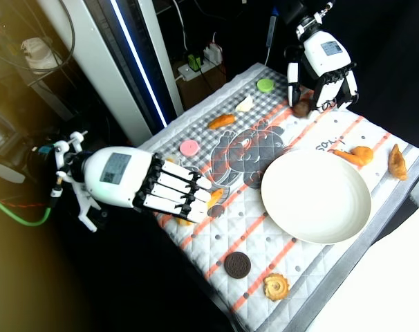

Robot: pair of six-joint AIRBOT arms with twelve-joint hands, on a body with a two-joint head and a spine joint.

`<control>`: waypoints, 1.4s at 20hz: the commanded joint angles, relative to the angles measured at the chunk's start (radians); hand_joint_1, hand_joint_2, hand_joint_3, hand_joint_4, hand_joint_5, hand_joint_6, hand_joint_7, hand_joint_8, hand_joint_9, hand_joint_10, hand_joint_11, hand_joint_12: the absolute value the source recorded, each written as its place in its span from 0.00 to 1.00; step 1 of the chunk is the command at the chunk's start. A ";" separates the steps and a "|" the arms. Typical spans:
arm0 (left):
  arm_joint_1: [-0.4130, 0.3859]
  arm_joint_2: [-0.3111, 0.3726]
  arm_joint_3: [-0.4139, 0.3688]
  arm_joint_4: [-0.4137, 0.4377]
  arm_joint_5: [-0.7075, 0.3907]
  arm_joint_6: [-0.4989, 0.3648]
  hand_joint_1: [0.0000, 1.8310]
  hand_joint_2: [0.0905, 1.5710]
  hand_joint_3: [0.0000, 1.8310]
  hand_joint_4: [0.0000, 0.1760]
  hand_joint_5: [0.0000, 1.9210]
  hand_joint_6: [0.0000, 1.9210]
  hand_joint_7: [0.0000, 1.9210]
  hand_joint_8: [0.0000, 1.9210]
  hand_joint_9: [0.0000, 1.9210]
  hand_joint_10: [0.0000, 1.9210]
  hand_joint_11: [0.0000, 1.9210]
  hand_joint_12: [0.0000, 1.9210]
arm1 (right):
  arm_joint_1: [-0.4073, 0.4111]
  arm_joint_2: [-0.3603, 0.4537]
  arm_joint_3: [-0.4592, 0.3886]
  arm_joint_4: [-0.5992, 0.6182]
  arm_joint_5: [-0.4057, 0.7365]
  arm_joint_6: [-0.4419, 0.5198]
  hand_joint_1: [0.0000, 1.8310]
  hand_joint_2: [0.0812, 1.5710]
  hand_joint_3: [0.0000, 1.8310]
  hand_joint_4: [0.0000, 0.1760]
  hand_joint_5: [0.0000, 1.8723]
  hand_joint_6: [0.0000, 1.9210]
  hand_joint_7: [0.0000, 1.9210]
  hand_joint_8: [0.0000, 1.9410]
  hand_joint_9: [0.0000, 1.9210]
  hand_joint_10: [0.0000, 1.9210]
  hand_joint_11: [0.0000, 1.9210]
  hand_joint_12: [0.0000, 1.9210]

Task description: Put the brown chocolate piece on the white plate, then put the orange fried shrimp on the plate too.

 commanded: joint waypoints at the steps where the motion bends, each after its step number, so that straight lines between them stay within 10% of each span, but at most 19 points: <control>1: -0.019 -0.002 0.008 0.031 -0.097 -0.001 0.64 0.67 0.00 0.00 0.55 0.43 0.44 0.72 0.38 0.80 0.16 0.80 | 0.009 0.008 -0.001 0.015 0.123 0.000 0.38 0.75 0.00 0.16 0.28 0.00 0.23 0.00 0.21 0.00 0.12 0.21; 5: -0.077 -0.009 0.027 0.055 -0.103 -0.011 0.68 0.67 0.00 0.00 0.60 0.25 0.50 0.64 0.39 0.71 0.18 0.89 | 0.009 0.008 -0.001 0.015 0.123 0.000 0.40 0.75 0.00 0.10 0.28 0.00 0.23 0.00 0.21 0.00 0.12 0.22; 8: -0.174 -0.049 0.073 0.098 -0.080 -0.011 0.66 0.65 0.00 0.00 0.61 0.30 0.45 0.70 0.35 0.82 0.17 0.94 | 0.009 0.008 -0.001 0.015 0.127 0.000 0.39 0.75 0.00 0.13 0.28 0.00 0.23 0.00 0.21 0.00 0.12 0.22; 10: -0.270 -0.112 0.138 0.122 -0.017 -0.011 0.69 0.67 0.00 0.00 0.61 0.19 0.51 0.65 0.42 0.48 0.17 0.70 | 0.009 0.004 -0.001 0.015 0.134 0.000 0.40 0.75 0.00 0.15 0.29 0.00 0.24 0.00 0.22 0.00 0.13 0.23; 15: -0.379 -0.260 0.284 0.128 0.125 -0.011 0.70 0.63 0.00 0.00 0.64 0.18 0.65 0.38 0.53 0.28 0.19 0.64 | 0.012 -0.012 0.006 0.015 0.143 0.000 0.40 0.76 0.00 0.15 0.28 0.00 0.24 0.00 0.22 0.00 0.12 0.22; 17: -0.398 -0.325 0.361 0.093 0.188 -0.011 0.70 0.65 0.01 0.00 0.65 0.12 0.57 0.54 0.48 0.43 0.14 0.75 | 0.015 -0.025 0.012 0.015 0.145 0.000 0.41 0.75 0.00 0.15 0.29 0.00 0.24 0.00 0.22 0.00 0.12 0.23; 18: -0.399 -0.348 0.389 0.075 0.207 -0.011 0.61 0.63 0.00 0.61 0.64 0.24 0.54 0.31 0.41 0.49 0.10 0.76 | 0.015 -0.030 0.015 0.015 0.145 0.000 0.40 0.75 0.00 0.20 0.29 0.00 0.24 0.00 0.21 0.00 0.10 0.25; 19: -0.398 -0.375 0.423 0.054 0.228 -0.011 0.52 0.61 0.00 0.18 0.52 0.08 0.50 0.13 0.38 0.33 0.05 0.67 | 0.016 -0.034 0.017 0.015 0.145 0.000 0.40 0.76 0.00 0.18 0.29 0.00 0.24 0.00 0.21 0.00 0.09 0.28; 20: -0.396 -0.383 0.437 0.040 0.237 -0.011 0.48 0.57 0.00 0.57 0.31 0.00 0.29 0.01 0.23 0.04 0.00 0.37 | 0.016 -0.035 0.017 0.015 0.145 0.000 0.36 0.76 0.00 0.27 0.28 0.00 0.24 0.00 0.22 0.00 0.08 0.33; 21: -0.393 -0.385 0.445 0.018 0.242 -0.011 0.47 0.56 0.00 0.85 0.21 0.00 0.19 0.00 0.15 0.01 0.00 0.24 | 0.017 -0.035 0.017 0.015 0.145 0.000 0.37 0.76 0.00 0.14 0.29 0.00 0.24 0.00 0.23 0.00 0.09 0.33; 25: -0.366 -0.358 0.414 -0.005 0.204 -0.014 0.32 0.56 0.00 1.00 0.06 0.00 0.02 0.00 0.01 0.00 0.00 0.02 | 0.018 -0.045 0.024 0.016 0.145 0.000 0.41 0.76 0.00 0.15 0.29 0.00 0.25 0.00 0.23 0.00 0.10 0.33; 28: -0.306 -0.265 0.295 0.128 0.080 -0.214 0.34 0.55 0.00 1.00 0.01 0.00 0.00 0.00 0.00 0.00 0.00 0.00 | 0.025 -0.055 0.035 0.029 0.142 0.000 0.42 0.75 0.00 0.17 0.29 0.00 0.26 0.00 0.24 0.00 0.11 0.31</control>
